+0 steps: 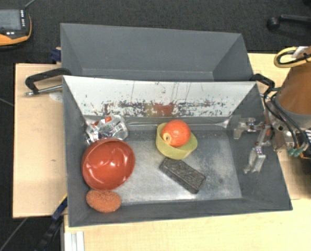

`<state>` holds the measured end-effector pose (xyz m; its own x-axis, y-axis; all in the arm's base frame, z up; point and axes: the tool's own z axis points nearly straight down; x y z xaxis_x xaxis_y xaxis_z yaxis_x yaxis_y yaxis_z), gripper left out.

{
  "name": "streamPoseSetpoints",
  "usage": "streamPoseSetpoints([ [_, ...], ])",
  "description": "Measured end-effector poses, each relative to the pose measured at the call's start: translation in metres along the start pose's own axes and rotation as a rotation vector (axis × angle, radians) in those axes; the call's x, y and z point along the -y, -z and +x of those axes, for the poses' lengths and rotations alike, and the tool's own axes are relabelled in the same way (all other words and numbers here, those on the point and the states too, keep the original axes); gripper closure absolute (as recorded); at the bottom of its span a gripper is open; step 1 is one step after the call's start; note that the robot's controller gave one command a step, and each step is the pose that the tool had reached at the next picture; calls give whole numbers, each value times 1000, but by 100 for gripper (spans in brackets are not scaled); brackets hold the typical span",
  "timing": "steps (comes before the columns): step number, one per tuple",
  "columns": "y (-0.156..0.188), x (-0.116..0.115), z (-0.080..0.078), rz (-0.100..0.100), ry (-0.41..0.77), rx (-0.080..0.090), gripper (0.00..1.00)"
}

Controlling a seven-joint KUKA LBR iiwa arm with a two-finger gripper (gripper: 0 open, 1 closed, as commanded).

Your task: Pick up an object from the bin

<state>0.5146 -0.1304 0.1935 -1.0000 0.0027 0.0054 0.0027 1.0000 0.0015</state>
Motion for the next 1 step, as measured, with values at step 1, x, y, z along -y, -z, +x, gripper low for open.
streamPoseSetpoints([
  [1,160,21,11,6,118,16,0],
])
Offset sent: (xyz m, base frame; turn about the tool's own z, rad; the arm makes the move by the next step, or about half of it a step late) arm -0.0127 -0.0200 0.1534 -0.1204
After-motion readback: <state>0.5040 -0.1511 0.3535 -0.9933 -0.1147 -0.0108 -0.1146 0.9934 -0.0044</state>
